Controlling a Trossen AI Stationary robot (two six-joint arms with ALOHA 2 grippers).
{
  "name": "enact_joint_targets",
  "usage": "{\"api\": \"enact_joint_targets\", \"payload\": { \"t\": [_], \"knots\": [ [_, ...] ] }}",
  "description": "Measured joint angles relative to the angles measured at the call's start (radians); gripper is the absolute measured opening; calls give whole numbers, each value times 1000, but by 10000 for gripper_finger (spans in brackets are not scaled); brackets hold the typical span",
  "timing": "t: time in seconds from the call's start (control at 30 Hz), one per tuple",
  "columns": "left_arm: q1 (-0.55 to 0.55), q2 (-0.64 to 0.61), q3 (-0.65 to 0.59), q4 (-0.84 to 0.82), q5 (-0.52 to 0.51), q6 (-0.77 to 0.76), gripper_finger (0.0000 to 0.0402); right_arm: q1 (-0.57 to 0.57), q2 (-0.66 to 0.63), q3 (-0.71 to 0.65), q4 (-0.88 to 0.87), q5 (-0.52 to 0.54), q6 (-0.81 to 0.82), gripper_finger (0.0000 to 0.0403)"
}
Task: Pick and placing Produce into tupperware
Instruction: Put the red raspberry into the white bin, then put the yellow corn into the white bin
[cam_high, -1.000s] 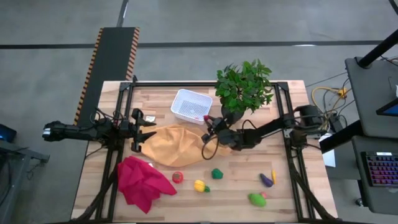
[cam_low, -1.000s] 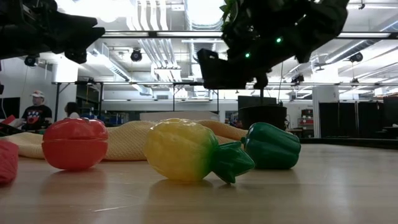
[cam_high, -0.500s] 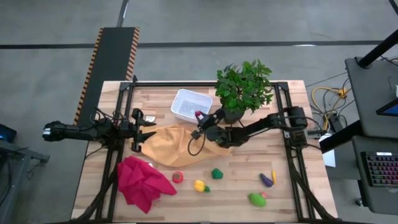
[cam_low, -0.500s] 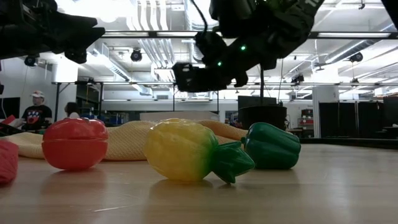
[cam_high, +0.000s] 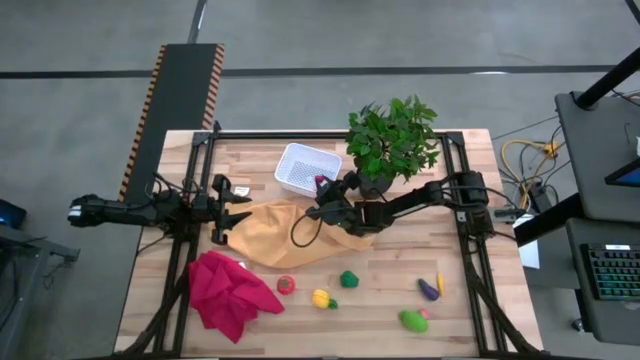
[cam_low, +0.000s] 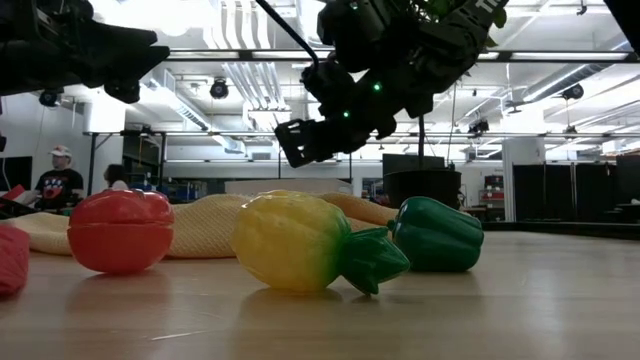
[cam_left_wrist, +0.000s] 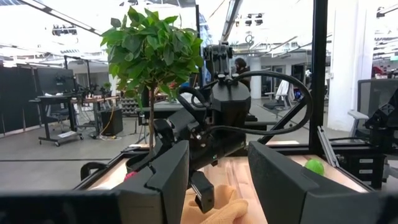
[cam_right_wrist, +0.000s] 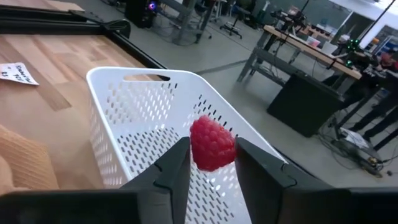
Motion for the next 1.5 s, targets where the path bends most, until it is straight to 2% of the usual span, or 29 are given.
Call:
{"api": "enact_joint_targets", "payload": {
  "t": [0.43,0.6,0.9,1.0,1.3,1.5],
  "knots": [
    [0,7,0,1,0,0,152,-1,-17,10,-3,-3,11,172],
    [0,7,0,2,0,0,152,35,-95,10,-9,-13,0,175],
    [0,6,0,3,0,0,152,169,-268,2,-32,-29,-119,162],
    [0,7,0,-1,0,0,152,216,-319,-12,-95,-29,-118,157],
    [0,12,0,0,0,0,152,382,-509,-90,-512,-29,207,144],
    [0,12,0,2,0,0,152,536,-626,-105,-901,-32,548,134]
  ]
}}
